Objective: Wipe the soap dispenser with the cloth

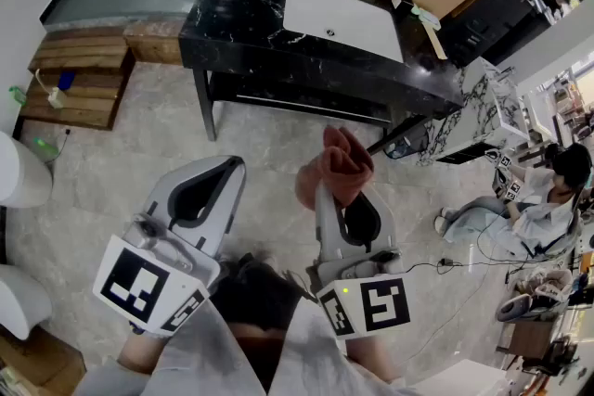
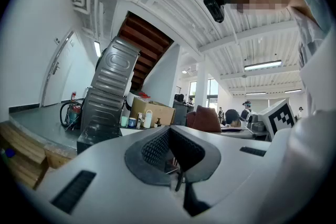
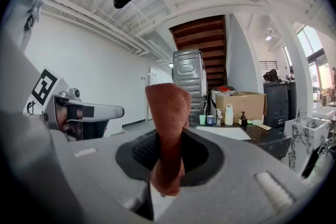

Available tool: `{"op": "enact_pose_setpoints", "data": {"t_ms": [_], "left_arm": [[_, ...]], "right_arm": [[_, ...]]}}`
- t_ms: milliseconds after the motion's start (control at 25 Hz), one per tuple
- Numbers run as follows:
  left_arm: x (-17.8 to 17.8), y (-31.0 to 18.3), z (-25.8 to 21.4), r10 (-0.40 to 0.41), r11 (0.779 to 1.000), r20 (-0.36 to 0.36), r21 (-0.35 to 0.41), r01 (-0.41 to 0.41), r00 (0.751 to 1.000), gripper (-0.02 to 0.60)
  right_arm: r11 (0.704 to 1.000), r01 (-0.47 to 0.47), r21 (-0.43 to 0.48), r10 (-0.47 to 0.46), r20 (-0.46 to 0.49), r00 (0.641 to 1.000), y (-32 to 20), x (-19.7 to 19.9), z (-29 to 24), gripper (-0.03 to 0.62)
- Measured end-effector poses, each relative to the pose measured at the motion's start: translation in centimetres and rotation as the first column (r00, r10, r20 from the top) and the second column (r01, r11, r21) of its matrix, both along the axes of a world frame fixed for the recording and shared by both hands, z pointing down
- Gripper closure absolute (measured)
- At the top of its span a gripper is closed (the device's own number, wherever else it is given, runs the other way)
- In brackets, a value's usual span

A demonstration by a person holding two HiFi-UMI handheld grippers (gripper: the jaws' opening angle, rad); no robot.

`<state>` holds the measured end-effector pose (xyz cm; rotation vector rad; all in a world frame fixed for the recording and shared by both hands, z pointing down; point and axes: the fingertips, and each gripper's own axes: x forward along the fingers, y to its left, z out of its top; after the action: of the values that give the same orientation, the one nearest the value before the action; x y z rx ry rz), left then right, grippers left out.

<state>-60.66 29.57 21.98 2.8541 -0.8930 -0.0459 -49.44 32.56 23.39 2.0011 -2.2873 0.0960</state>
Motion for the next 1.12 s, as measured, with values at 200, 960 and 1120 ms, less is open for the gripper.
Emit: {"op": "enact_pose_setpoints", "data": {"t_ms": [200,960,1120], "left_arm": [[-0.2,-0.1,0.0,0.003,1.0,0.001,0.0,-0.003,1.0,0.578],[-0.4,-0.7,0.1,0.081,0.997,-0.01,0.006,-0.081,0.997,0.578],[-0.1,-0.2,0.1,0.133,0.991,-0.015,0.011,-0.133,0.991,0.578]], "right_arm": [[1.0,0.004,-0.007,-0.004,0.0,1.0,-0.1,-0.4,0.2,0.519],[0.998,-0.068,-0.009,0.068,-0.002,0.998,-0.1,-1.0,0.4,0.519],[0.993,-0.118,-0.008,0.118,-0.007,0.993,0.9,-1.0,0.5,0.519]]}}
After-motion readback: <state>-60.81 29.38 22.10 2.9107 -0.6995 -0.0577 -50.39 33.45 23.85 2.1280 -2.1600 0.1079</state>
